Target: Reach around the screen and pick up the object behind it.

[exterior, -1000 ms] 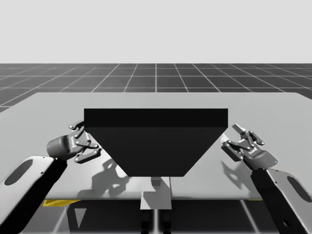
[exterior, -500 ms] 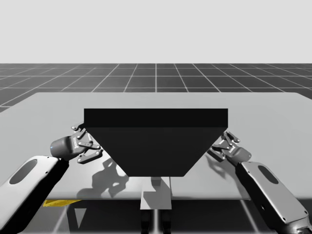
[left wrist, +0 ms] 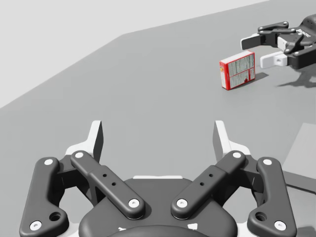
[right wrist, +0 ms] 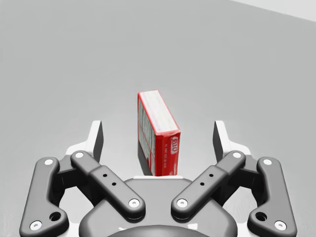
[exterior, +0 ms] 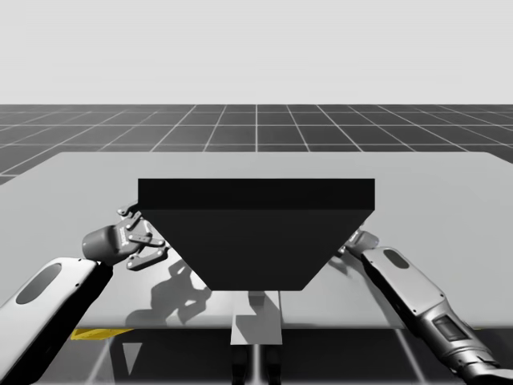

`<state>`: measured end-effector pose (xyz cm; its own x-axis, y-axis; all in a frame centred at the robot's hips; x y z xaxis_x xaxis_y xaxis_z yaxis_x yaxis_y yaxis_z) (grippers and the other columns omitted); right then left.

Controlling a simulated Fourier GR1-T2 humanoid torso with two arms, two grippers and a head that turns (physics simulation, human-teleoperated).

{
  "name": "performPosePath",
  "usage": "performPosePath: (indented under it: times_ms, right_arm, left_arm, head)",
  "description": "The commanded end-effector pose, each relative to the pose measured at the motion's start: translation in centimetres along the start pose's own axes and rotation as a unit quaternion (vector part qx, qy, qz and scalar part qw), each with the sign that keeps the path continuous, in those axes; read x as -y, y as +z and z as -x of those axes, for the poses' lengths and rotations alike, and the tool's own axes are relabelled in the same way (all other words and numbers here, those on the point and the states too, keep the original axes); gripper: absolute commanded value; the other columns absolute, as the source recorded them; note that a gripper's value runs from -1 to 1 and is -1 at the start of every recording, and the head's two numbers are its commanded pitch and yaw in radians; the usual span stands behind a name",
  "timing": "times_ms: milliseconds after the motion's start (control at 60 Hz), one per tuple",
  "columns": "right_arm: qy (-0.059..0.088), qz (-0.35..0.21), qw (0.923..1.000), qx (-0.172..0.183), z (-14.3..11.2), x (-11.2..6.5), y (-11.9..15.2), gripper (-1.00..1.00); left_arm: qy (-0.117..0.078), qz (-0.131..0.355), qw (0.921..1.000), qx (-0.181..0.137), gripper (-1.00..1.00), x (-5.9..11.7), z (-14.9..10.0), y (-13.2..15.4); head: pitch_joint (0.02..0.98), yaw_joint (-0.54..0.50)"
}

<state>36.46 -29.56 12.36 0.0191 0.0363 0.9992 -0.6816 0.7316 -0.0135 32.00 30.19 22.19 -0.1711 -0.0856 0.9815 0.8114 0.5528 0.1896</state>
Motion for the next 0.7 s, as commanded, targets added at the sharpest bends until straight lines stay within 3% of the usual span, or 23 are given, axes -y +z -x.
performPosePath:
  times_ms: [17,350,517,550,600,700]
  right_arm:
    - [0.0,-0.019,0.9998,-0.007,0.9,0.4,-1.5,-1.0]
    - [0.0,-0.054,0.9985,-0.005,1.4,0.5,-3.3,-1.0]
    - [0.02,-0.059,0.998,0.007,1.4,0.8,-4.2,-1.0]
    - [0.016,-0.062,0.9979,0.011,1.3,0.8,-4.3,-1.0]
    - [0.027,-0.061,0.9976,0.016,1.1,0.9,-4.4,-1.0]
    - [0.027,-0.059,0.9976,0.026,0.6,1.0,-4.3,-1.0]
  left_arm:
    - [0.008,0.043,0.999,0.001,-1.0,0.5,0.0,0.2]
    - [0.005,0.039,0.9992,0.002,-1.0,0.6,0.1,0.5]
    - [0.001,0.034,0.9994,0.003,-1.0,0.6,0.1,0.7]
    - [0.001,0.033,0.9994,0.003,-1.0,0.6,0.1,0.8]
    - [0.0,0.032,0.9995,0.003,-1.0,0.6,0.1,0.8]
    - [-0.001,0.029,0.9996,0.002,-1.0,0.6,0.2,0.9]
  head:
    - [0.273,-0.02]
    - [0.281,-0.02]
    - [0.281,-0.02]
    - [0.281,-0.02]
    - [0.281,-0.02]
    - [0.282,-0.02]
